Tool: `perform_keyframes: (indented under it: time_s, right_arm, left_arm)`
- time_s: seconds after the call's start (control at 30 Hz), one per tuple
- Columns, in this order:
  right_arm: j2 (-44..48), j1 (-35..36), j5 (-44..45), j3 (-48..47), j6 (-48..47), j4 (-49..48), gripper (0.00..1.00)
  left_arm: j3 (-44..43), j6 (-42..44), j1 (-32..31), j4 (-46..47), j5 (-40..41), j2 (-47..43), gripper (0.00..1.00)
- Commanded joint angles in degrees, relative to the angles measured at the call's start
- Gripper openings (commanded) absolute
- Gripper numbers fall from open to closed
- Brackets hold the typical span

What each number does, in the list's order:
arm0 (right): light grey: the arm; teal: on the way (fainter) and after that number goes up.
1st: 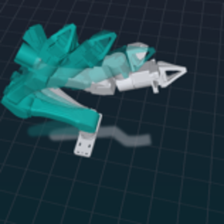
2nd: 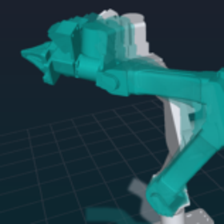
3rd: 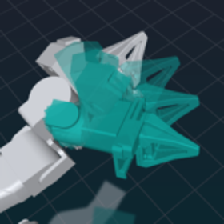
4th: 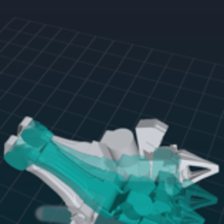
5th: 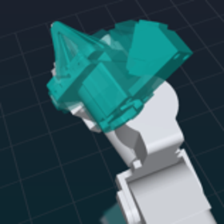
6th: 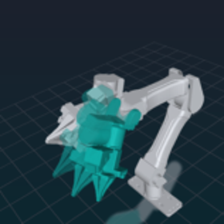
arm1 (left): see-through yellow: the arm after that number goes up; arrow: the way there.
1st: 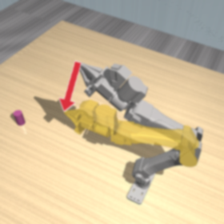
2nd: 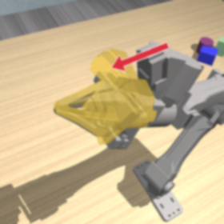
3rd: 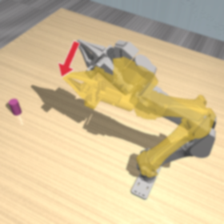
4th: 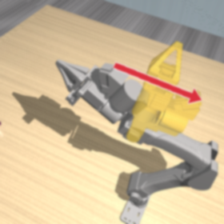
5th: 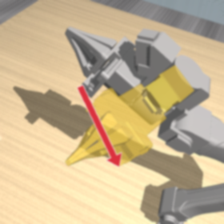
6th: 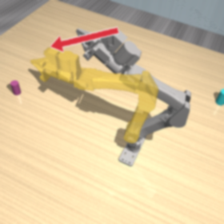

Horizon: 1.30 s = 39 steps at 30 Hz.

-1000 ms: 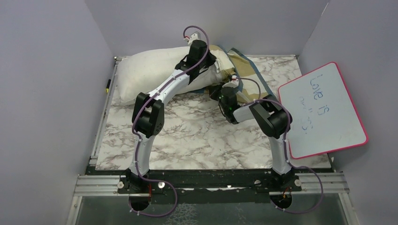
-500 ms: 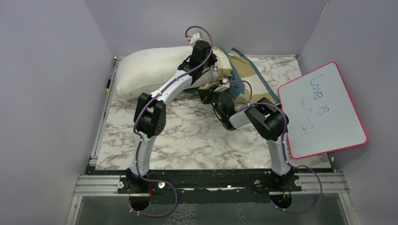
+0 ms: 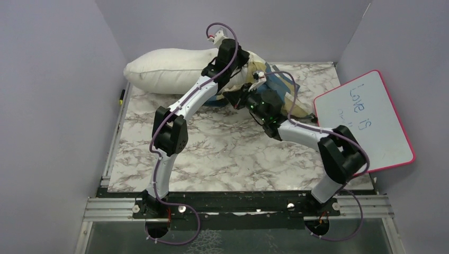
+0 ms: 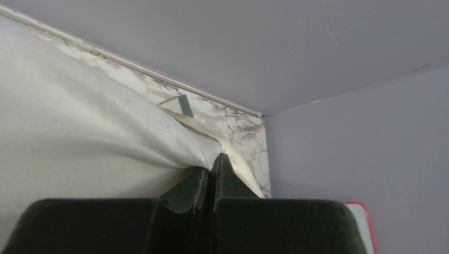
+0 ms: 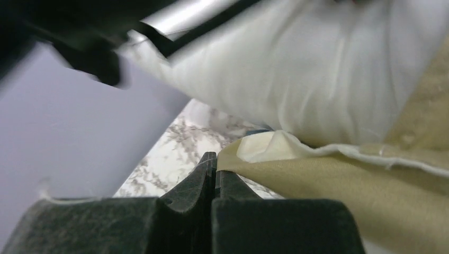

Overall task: Put the pillow into the pillowcase
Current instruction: Stuff the pillow into the pillowcase.

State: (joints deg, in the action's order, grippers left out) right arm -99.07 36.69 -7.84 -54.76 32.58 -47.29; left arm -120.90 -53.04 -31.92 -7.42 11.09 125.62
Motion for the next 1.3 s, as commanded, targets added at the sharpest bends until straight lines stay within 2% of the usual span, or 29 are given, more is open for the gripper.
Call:
perform_keyframes:
  time_s: [0.0,0.07,0.17,0.3,0.33,0.4,0.47,0.5,0.57,0.63,0.73,0.83,0.93,1.03,1.17,1.27]
  right_arm:
    - [8.88,1.28,-9.49,-5.67,-4.75,13.89,0.00]
    - [10.15,1.37,-9.31,-8.52,-4.14,22.28,0.00]
    - [11.06,1.32,-6.53,-10.84,-0.33,28.68,0.00]
    - [9.40,0.27,-2.55,-12.42,5.80,30.75,0.01]
    - [8.36,0.06,-1.70,-13.20,6.43,31.17,0.01]
    - [5.88,-0.66,-0.58,-15.15,7.81,31.54,0.00]
    - [3.11,-1.60,-0.28,-16.92,8.47,30.10,0.00]
    - [1.60,-2.13,-0.59,-18.13,8.62,29.51,0.00]
    - [-1.80,-3.35,-1.54,-21.42,8.88,29.96,0.00]
    - [-4.99,-4.45,-2.88,-24.32,10.03,30.98,0.00]
    - [-7.38,-5.57,-4.02,-26.13,11.72,30.95,0.00]
    - [-7.53,-6.36,-3.99,-26.36,12.36,31.06,0.00]
    - [-7.40,-7.53,-4.47,-26.12,12.67,31.16,0.00]
    - [-7.00,-9.32,-5.60,-25.89,12.97,31.38,0.00]
    - [-6.20,-12.18,-6.60,-25.34,13.17,31.51,0.00]
    - [-6.03,-13.34,-7.65,-25.60,13.24,31.98,0.00]
  left_arm:
    - [-4.12,-9.50,-1.39,8.20,1.66,-5.39,0.00]
    - [-7.46,-11.36,-1.37,8.03,1.62,-4.70,0.00]
    - [-10.57,-12.53,-1.19,8.13,0.71,-3.11,0.00]
    - [-10.44,-10.66,2.00,7.51,-5.74,-1.13,0.00]
    - [-10.22,-9.96,3.72,6.50,-8.47,-0.79,0.04]
    - [-9.50,-6.69,6.33,4.06,-13.52,-1.10,0.27]
    - [-8.16,-0.57,8.49,1.45,-14.91,-2.84,0.48]
    - [-7.68,2.68,9.39,-0.44,-15.02,-4.03,0.57]
    - [-6.39,9.64,10.94,-3.29,-14.02,-6.90,0.67]
    - [-5.20,16.40,11.99,-7.07,-12.61,-10.09,0.88]
    - [1.10,28.39,12.32,-13.92,-9.11,-18.01,0.86]
    - [17.23,37.34,12.32,-14.96,-5.86,-27.86,0.81]
    - [27.57,50.02,12.12,-14.26,-7.09,-33.63,0.76]
    - [31.04,61.85,12.15,-13.59,-8.57,-35.31,0.74]
    - [31.75,74.77,12.15,-12.46,-17.23,-34.87,0.75]
    - [32.15,84.67,12.15,-13.63,-24.97,-33.00,0.82]
